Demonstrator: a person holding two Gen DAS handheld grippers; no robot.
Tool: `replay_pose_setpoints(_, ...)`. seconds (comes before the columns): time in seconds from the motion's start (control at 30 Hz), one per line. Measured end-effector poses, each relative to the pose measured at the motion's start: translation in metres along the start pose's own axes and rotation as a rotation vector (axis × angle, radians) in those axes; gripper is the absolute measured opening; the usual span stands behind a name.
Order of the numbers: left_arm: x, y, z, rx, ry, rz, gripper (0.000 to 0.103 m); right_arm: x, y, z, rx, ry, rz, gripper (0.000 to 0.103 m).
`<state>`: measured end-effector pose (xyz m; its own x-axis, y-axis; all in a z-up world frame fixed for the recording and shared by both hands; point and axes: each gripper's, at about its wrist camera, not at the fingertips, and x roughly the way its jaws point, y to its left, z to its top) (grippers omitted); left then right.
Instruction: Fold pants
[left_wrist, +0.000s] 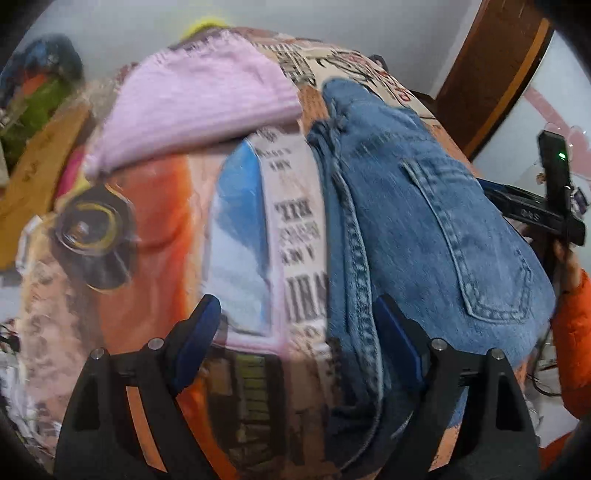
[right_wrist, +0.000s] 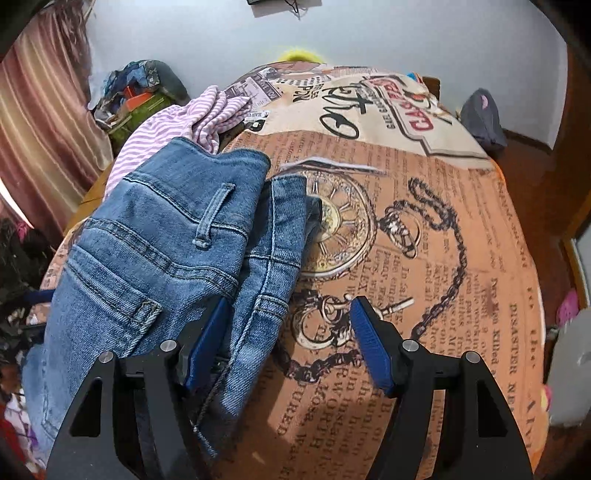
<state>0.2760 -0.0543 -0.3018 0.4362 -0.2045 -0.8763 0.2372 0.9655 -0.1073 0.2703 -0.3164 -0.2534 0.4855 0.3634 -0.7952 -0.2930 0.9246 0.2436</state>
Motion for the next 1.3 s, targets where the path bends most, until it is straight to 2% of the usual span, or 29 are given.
replay_pose_setpoints(0.13,-0.024,0.002,0.021,0.014,-0.096,0.056,0.086,-0.027,0.001,-0.009,0.005,-0.038,-0.018,0.064)
replay_pose_setpoints(0.3,-0.032,-0.012,0.066,0.07,-0.2,0.07,0.086,-0.061,0.008,-0.015,0.0,-0.1,-0.041,0.065)
replay_pose_setpoints(0.37,-0.024,-0.019,0.082,0.087,-0.207,0.056,0.086,-0.07,0.012,-0.015,0.0,-0.121,-0.04,0.065)
replay_pose_setpoints(0.5,0.019,-0.038,0.12,0.113,-0.167,0.026,0.086,-0.076,0.019,-0.016,0.014,-0.137,-0.025,0.065)
replay_pose_setpoints(0.6,0.058,-0.047,0.133,0.152,-0.111,0.084,0.087,-0.074,0.021,-0.02,0.029,-0.132,-0.015,0.065)
replay_pose_setpoints(0.7,0.083,-0.052,0.133,0.188,-0.099,0.107,0.095,-0.07,0.023,-0.021,0.035,-0.124,-0.014,0.065)
replay_pose_setpoints(0.77,0.082,-0.054,0.131,0.216,-0.123,0.12,0.095,-0.067,0.025,-0.021,0.025,-0.116,-0.017,0.065)
replay_pose_setpoints(0.87,0.07,-0.051,0.131,0.208,-0.115,0.112,0.092,-0.063,0.026,-0.02,0.013,-0.108,-0.026,0.065)
replay_pose_setpoints(1.07,0.022,-0.037,0.109,0.198,-0.11,-0.01,0.092,-0.059,0.027,-0.009,0.019,-0.101,0.011,0.065)
replay_pose_setpoints(1.2,0.006,-0.027,0.083,0.163,-0.043,-0.128,0.092,-0.049,0.03,-0.005,0.008,-0.066,0.039,0.065)
replay_pose_setpoints(1.3,0.012,-0.02,0.067,0.124,0.014,-0.164,0.092,-0.039,0.031,-0.005,-0.003,-0.032,0.053,0.065)
